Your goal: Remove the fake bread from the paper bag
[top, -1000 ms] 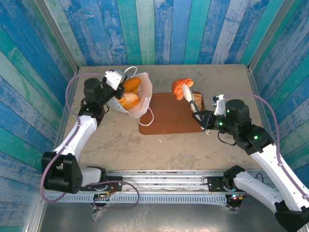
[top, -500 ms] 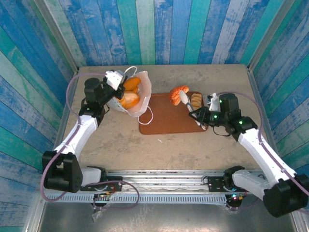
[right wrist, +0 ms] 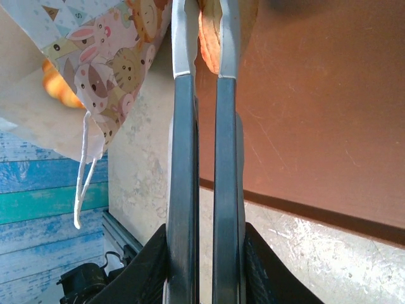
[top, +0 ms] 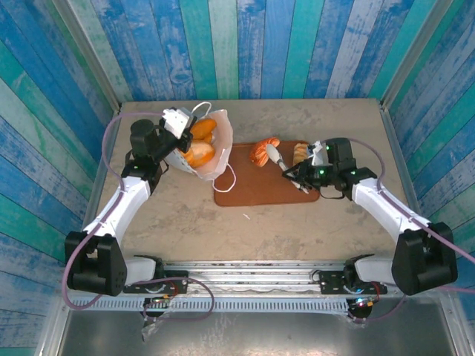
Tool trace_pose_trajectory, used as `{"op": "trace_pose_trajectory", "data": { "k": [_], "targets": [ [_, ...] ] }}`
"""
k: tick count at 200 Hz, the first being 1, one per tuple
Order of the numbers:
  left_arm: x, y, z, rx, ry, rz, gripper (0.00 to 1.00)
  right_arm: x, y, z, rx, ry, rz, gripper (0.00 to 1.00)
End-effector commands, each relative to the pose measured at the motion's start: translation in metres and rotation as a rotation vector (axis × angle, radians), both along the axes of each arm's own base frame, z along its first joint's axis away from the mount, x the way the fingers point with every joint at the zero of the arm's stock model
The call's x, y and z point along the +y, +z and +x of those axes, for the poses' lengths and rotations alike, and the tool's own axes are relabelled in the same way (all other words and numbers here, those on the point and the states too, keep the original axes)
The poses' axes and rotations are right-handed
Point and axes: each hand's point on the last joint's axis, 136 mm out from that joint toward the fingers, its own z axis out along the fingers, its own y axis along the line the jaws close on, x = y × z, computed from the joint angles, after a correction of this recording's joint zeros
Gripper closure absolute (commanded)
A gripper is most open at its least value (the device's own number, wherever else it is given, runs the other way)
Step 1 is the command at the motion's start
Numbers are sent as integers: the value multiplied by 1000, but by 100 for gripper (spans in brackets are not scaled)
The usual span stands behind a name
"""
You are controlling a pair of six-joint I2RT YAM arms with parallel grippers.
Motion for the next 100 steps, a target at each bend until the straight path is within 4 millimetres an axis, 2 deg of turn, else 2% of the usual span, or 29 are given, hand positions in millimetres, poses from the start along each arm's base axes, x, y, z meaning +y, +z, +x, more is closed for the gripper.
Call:
{"op": "trace_pose_trajectory", "data": {
  "k": [1,47,100],
  "targets": [
    [0,-9,5,28,4,0,100,1,10,11,-61,18,26,79],
    [-1,-10,5,29,1,1,100,-6,-8,21,-28,-4,17,78],
    [-1,-10,4,31,2,3,100,-20,-28,30,20,-53,-13,71]
  ]
}}
